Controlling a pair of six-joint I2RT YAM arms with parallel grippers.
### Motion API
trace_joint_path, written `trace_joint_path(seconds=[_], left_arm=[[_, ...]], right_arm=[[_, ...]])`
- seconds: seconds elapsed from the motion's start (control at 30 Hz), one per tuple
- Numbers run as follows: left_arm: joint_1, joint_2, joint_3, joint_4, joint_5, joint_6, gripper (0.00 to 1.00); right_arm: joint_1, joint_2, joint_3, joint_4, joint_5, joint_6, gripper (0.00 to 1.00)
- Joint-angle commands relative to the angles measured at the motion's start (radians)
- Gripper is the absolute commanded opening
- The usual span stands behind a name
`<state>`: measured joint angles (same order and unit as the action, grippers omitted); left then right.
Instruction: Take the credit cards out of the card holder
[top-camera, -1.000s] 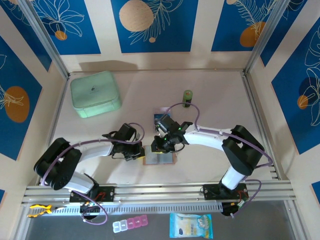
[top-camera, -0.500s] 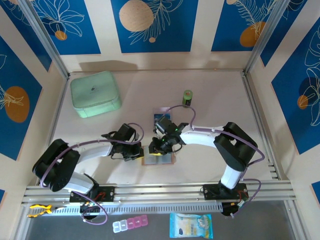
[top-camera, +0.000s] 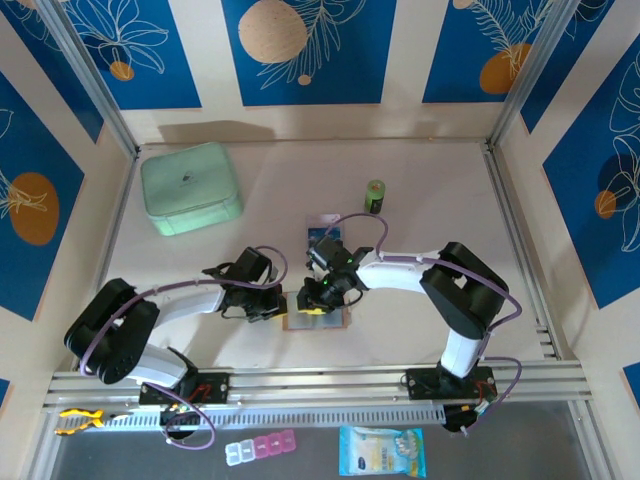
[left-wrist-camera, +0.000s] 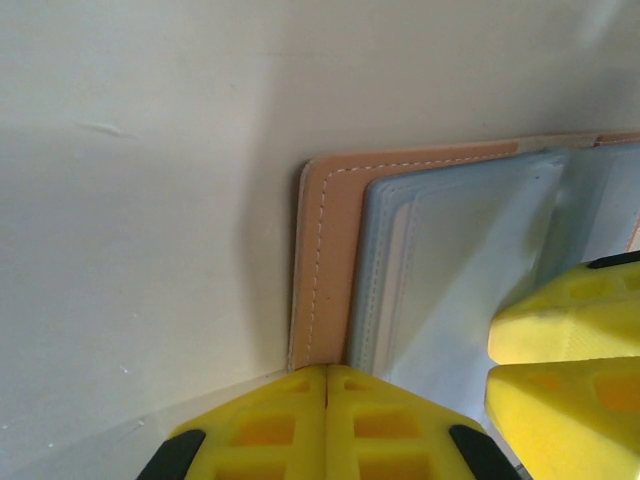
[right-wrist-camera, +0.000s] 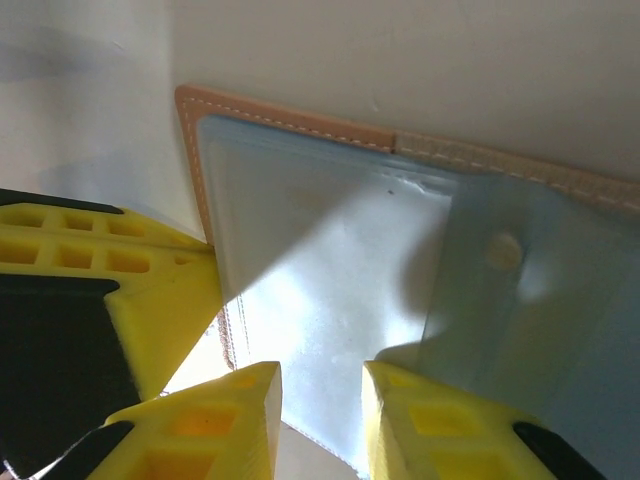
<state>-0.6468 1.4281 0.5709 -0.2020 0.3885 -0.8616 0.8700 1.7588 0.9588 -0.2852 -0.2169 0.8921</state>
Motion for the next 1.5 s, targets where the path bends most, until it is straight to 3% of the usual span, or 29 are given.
trace_joint_path(seconds=[0.0, 0.7, 1.13, 1.47], left_arm=[[-0.005, 0.005, -0.009, -0.064, -0.038, 0.015, 0.0], [-0.006, 0.006, -0.003, -0.067, -0.04, 0.013, 0.0], [-0.005, 0.003, -0.003, -0.073, -0.039, 0.016, 0.0], [-0.004, 0.002, 0.004, -0.085, -0.042, 0.024, 0.0]], right_arm=[[0.004, -0.009, -0.013, -0.065, 0.037, 0.002, 0.29], [0.008, -0.064, 0.005, -0.056, 0.021, -0.004, 0.29], [0.028, 0.033, 0.021, 0.033, -0.048, 0.024, 0.28], [0.003, 0.011, 0.011, -0.069, 0.016, -0.01, 0.28]])
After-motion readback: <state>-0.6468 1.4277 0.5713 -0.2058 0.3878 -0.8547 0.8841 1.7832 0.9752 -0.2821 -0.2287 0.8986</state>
